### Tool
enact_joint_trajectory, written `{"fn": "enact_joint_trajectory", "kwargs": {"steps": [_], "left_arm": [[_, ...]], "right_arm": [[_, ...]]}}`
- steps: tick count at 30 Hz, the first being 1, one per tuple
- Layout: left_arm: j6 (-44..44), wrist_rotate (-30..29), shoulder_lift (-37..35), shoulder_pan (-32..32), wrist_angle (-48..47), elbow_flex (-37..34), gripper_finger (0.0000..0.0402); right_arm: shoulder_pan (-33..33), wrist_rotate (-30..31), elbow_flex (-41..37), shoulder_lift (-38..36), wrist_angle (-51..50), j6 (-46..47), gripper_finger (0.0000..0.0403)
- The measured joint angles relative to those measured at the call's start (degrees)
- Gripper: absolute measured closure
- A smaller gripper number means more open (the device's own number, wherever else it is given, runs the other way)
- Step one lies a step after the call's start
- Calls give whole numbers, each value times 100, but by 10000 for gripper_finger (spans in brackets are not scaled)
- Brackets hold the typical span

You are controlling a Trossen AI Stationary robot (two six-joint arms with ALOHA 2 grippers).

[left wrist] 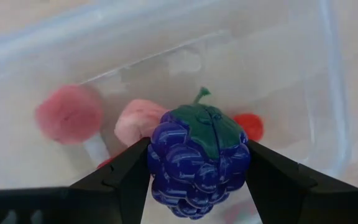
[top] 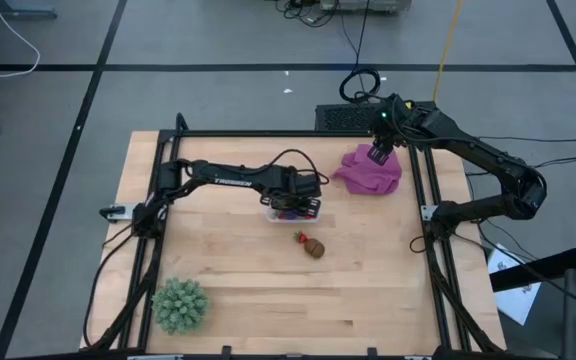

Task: Pick and placing Produce into tupperware
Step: Put the blueberry into the transparent bin

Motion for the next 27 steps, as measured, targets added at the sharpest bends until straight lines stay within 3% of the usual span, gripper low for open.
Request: {"fn": "enact_joint_trajectory", "kwargs": {"steps": [27], "left_arm": [[-54,63,-21,89,203,0,171]], "right_arm": [[9,-1,0,1,-50,3,234]]}}
